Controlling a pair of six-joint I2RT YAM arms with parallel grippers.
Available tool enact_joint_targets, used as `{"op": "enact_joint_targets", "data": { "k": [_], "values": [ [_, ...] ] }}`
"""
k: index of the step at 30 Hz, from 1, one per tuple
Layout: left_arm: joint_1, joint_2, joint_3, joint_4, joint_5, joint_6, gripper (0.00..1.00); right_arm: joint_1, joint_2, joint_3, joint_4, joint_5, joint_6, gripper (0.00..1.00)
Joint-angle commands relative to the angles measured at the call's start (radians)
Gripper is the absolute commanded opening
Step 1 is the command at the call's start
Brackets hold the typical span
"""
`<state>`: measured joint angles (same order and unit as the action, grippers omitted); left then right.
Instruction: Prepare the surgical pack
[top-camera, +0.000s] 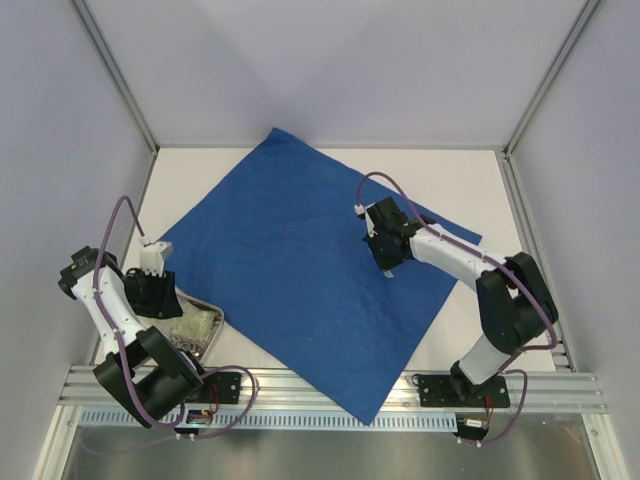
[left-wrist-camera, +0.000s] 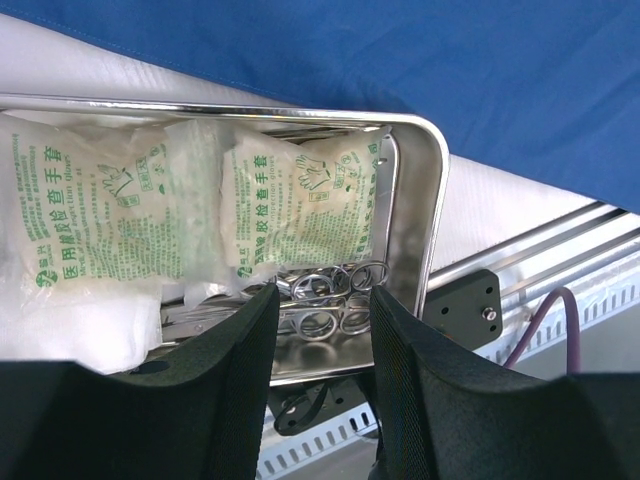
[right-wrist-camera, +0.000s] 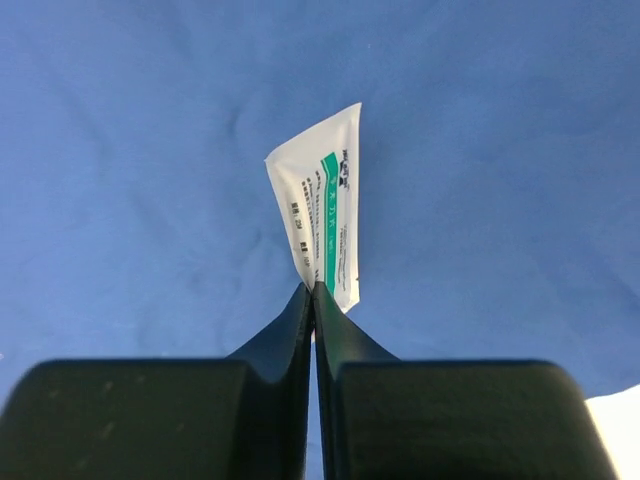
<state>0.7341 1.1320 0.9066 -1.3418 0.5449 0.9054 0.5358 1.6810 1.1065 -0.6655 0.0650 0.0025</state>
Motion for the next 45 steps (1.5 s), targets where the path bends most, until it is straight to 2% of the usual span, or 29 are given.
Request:
{"op": "enact_joint_targets", "data": {
  "k": [1, 9, 11, 14, 19, 22, 23, 26, 27, 33, 37, 40, 45],
  "values": [
    [-0.002, -0.017, 0.023, -0.036, 0.013, -0.023, 0.5, 0.007, -0.124, -0.036, 0.136, 0.025, 0.063, 0.0],
    [-0.002, -0.023, 0.026, -0.027, -0.008, -0.046, 0.5, 0.044, -0.155, -0.017, 0.15, -0.019, 0.111, 0.0],
    [-0.002, -0.031, 0.032, -0.028, -0.019, -0.059, 0.5, 0.104, -0.161, 0.012, 0.165, -0.053, 0.137, 0.0],
    [-0.002, -0.058, 0.073, -0.039, -0.031, -0.094, 0.5, 0.225, -0.138, 0.07, 0.249, -0.206, 0.198, 0.01],
    [-0.004, -0.17, 0.188, -0.06, -0.056, -0.181, 0.5, 0.441, 0.061, 0.318, 0.366, -0.345, 0.254, 0.01],
    [-0.002, -0.231, 0.25, -0.072, -0.101, -0.21, 0.5, 0.504, 0.229, 0.462, 0.388, -0.499, 0.307, 0.01],
    [-0.004, -0.242, 0.264, -0.083, -0.123, -0.22, 0.51, 0.518, 0.274, 0.566, 0.397, -0.56, 0.339, 0.01],
    [-0.002, -0.278, 0.314, -0.109, -0.141, -0.23, 0.51, 0.582, 0.445, 0.718, 0.403, -0.609, 0.353, 0.0],
    [-0.002, -0.284, 0.327, -0.126, -0.143, -0.235, 0.51, 0.596, 0.529, 0.822, 0.403, -0.626, 0.369, 0.0],
    [-0.002, -0.299, 0.39, -0.191, -0.096, -0.252, 0.51, 0.651, 0.793, 1.146, 0.446, -0.729, 0.474, 0.01],
    [-0.002, -0.313, 0.379, -0.203, -0.069, -0.243, 0.51, 0.678, 0.878, 1.254, 0.432, -0.737, 0.444, 0.0],
    [-0.002, -0.322, 0.351, -0.2, -0.068, -0.231, 0.51, 0.694, 0.921, 1.305, 0.347, -0.711, 0.378, 0.0],
    [-0.002, -0.325, 0.321, -0.183, -0.068, -0.227, 0.51, 0.699, 0.948, 1.306, 0.276, -0.676, 0.34, 0.01]
  ]
}}
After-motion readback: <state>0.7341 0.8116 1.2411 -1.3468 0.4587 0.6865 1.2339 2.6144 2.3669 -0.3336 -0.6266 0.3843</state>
